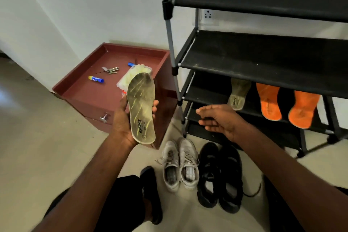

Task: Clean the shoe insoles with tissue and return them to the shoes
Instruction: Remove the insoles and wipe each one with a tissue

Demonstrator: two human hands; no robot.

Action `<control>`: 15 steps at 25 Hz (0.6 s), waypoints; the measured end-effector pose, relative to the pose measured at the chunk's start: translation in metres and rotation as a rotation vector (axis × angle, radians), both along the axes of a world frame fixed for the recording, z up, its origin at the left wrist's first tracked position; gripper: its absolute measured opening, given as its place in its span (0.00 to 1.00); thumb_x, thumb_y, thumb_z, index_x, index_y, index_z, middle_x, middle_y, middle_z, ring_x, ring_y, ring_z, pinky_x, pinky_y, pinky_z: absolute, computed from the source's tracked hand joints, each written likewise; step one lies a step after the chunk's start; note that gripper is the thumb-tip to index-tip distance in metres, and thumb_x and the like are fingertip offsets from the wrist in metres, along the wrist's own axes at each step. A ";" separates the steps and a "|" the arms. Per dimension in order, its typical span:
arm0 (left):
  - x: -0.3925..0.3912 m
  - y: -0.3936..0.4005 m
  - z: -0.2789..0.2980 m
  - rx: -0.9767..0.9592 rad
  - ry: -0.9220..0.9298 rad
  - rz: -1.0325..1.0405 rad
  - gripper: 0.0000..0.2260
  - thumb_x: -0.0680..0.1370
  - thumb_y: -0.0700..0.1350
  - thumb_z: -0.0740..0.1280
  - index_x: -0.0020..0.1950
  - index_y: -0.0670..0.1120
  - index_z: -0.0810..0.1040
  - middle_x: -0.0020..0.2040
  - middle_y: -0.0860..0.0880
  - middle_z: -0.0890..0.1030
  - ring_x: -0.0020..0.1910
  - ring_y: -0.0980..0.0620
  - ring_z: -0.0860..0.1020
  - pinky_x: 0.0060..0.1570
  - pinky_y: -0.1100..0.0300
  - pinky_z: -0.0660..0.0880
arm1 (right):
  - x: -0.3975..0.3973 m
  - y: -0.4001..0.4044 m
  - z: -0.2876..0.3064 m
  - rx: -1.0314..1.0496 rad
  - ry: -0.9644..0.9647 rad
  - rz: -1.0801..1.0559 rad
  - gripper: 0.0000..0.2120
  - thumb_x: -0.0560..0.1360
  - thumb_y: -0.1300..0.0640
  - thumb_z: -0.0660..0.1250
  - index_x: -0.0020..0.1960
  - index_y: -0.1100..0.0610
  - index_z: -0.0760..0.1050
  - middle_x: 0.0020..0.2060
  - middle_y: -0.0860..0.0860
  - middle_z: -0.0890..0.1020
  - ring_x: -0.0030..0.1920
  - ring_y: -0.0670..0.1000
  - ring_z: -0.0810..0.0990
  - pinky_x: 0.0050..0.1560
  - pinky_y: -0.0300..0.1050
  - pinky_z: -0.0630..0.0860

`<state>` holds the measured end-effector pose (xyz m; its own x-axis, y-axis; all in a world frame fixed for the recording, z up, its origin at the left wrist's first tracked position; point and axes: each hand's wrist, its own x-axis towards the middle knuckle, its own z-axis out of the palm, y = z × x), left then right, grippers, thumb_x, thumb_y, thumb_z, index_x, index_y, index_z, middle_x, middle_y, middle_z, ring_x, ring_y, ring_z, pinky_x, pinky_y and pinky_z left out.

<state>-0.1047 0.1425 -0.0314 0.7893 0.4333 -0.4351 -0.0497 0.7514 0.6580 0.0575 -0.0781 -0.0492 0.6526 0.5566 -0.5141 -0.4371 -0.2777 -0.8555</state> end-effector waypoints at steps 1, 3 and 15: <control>0.000 0.015 0.001 -0.034 0.000 0.039 0.33 0.83 0.65 0.54 0.66 0.39 0.82 0.56 0.40 0.85 0.42 0.48 0.84 0.41 0.58 0.82 | -0.004 0.009 0.000 -0.005 -0.024 0.001 0.07 0.79 0.53 0.73 0.51 0.56 0.82 0.36 0.50 0.82 0.38 0.49 0.85 0.41 0.42 0.77; 0.000 0.048 -0.002 -0.100 -0.019 0.158 0.34 0.83 0.66 0.54 0.64 0.40 0.83 0.54 0.39 0.85 0.42 0.46 0.84 0.40 0.57 0.83 | -0.013 0.027 -0.002 -0.016 -0.083 0.008 0.11 0.82 0.50 0.68 0.51 0.58 0.82 0.33 0.51 0.81 0.37 0.50 0.84 0.39 0.42 0.76; 0.018 0.119 0.012 -0.232 -0.133 0.358 0.37 0.81 0.70 0.52 0.45 0.42 0.88 0.45 0.43 0.84 0.39 0.48 0.80 0.34 0.61 0.80 | -0.027 0.153 0.012 0.012 -0.656 0.001 0.04 0.79 0.60 0.72 0.46 0.54 0.84 0.38 0.51 0.86 0.32 0.51 0.86 0.32 0.42 0.78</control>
<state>-0.0870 0.2614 -0.0198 0.6625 0.5925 -0.4583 -0.4065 0.7983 0.4444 0.0304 0.0752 -0.0373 0.8282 0.5604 -0.0030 0.1771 -0.2668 -0.9473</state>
